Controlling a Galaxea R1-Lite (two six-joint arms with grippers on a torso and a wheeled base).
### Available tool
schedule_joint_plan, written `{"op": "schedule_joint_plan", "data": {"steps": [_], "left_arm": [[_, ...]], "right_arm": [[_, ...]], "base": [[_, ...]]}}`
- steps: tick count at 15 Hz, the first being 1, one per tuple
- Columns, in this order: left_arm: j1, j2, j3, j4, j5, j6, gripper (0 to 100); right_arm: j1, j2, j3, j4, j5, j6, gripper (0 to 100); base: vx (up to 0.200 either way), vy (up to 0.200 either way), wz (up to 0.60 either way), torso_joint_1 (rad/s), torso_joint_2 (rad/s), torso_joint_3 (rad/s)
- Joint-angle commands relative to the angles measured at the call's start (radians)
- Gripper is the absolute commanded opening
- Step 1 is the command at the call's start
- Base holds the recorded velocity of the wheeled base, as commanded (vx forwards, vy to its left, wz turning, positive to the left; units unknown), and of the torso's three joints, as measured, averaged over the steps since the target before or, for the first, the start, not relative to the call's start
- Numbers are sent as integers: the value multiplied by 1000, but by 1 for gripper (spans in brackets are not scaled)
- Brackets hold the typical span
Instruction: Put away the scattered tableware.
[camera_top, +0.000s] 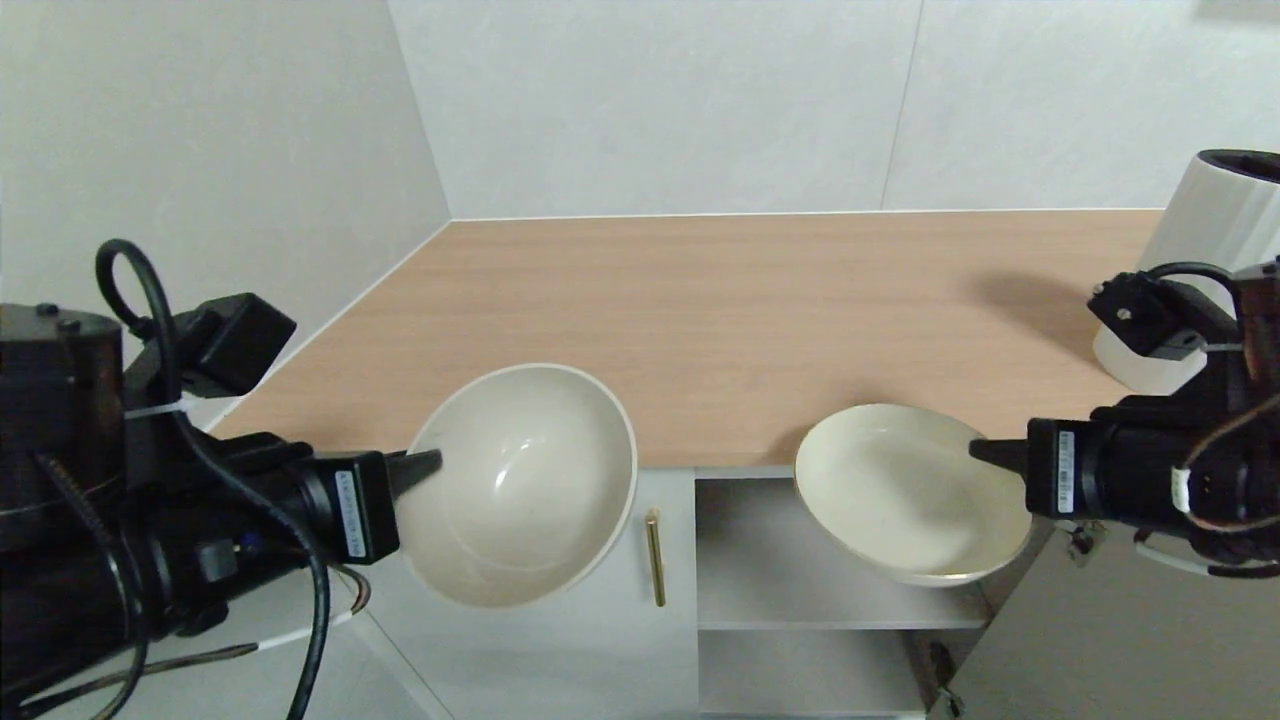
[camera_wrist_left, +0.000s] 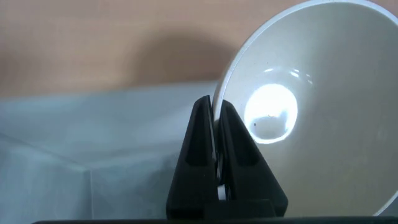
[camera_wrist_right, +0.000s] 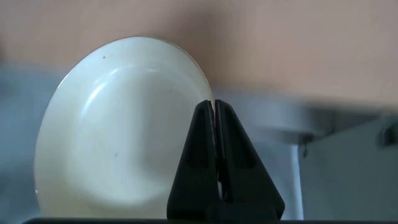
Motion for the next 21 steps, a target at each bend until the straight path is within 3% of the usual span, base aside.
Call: {"op": "schedule_joint_plan", "data": {"steps": [1,3,8,14,21], "left_arm": [[25,-77,65,4,-26,-1,0],[25,-100,95,4,-52,-1,0],[21,-88,95,4,-52,1,0],[21,-80,97,4,-52,1,0],[21,-76,100,4,-52,2,0]], "right_arm": [[29,-73,58,2,2,6,0],[29,-87,99,-1,-3,9,0],[27,-76,99,-4,-1,9,0],[27,-75,99,-4,-1,7,0],[-3,-72,108,-9,5,12,0]], "base": [[0,0,0,0,0,0],[0,0,0,0,0,0],[0,0,0,0,0,0],[-200,0,0,5,2,3],[0,0,0,0,0,0]]}}
